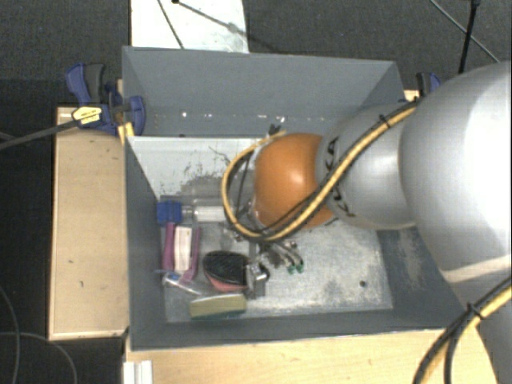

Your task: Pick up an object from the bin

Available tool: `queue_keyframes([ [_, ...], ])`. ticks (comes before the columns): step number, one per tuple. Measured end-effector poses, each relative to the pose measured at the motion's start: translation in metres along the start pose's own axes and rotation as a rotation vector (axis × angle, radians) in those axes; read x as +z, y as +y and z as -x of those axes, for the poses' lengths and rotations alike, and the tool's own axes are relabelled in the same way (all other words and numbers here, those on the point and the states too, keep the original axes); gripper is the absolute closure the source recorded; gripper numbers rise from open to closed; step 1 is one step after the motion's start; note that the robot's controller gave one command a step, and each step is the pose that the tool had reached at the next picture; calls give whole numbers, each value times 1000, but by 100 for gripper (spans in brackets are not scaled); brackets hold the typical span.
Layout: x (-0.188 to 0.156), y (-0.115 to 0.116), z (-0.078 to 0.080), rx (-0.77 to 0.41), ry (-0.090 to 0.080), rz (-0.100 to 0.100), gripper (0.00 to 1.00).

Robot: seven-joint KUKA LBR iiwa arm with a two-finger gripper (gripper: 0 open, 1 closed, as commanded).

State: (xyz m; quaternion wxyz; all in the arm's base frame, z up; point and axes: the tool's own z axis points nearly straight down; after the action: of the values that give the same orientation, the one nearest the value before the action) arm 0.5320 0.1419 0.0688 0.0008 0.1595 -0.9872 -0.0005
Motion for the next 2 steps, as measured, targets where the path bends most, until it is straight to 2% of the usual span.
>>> queue_keyframes([
  [1,0,0,1,3,-1,1,0],
  [2,-1,0,1,5,-1,1,100],
])
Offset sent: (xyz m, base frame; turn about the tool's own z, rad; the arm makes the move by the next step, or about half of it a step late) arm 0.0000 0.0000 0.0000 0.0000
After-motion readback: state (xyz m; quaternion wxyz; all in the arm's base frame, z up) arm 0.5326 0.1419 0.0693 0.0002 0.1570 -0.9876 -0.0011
